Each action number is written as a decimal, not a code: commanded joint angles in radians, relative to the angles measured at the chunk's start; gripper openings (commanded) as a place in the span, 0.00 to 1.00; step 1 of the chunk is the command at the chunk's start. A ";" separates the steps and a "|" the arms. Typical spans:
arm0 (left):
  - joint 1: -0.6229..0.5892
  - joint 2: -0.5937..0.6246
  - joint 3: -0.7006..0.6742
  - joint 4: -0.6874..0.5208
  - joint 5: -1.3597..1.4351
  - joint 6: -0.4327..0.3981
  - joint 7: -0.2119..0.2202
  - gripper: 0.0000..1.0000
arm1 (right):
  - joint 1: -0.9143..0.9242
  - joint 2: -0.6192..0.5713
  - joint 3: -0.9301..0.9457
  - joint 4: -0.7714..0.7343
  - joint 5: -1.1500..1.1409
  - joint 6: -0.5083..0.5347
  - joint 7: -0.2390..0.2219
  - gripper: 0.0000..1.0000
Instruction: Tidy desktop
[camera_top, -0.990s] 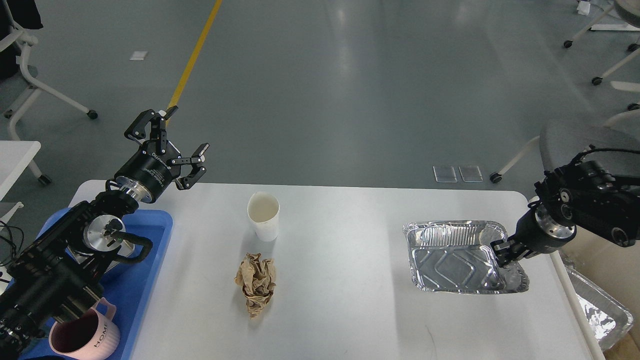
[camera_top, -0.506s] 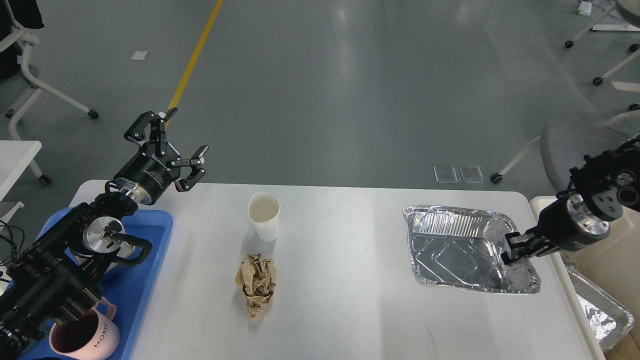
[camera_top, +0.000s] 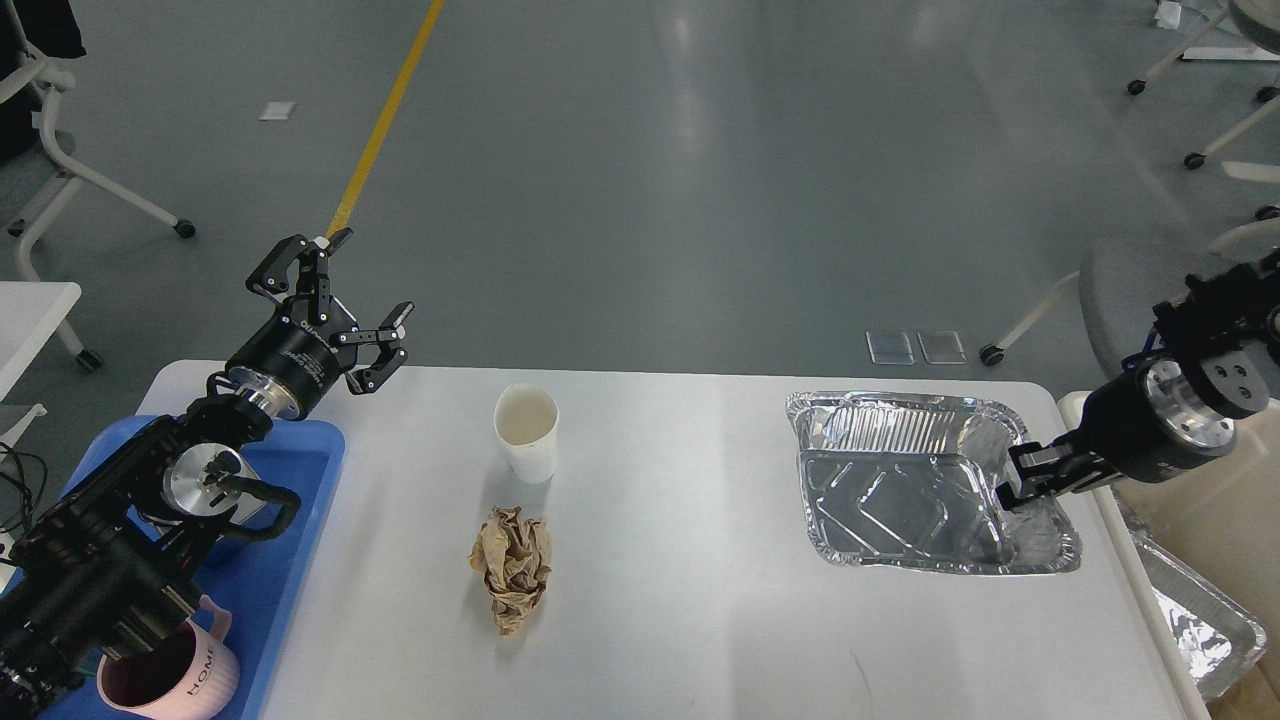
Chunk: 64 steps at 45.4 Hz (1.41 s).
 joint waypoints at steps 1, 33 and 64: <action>0.001 0.001 0.003 0.000 0.000 0.001 0.000 0.98 | 0.038 0.005 0.007 0.018 0.032 0.010 -0.034 0.00; 0.023 0.019 0.015 0.007 0.218 0.107 -0.002 0.98 | 0.076 0.174 0.036 -0.043 0.314 0.007 -0.161 0.00; 0.023 0.001 0.015 -0.006 0.758 0.396 -0.035 0.98 | 0.064 0.220 0.034 -0.079 0.365 0.002 -0.186 0.00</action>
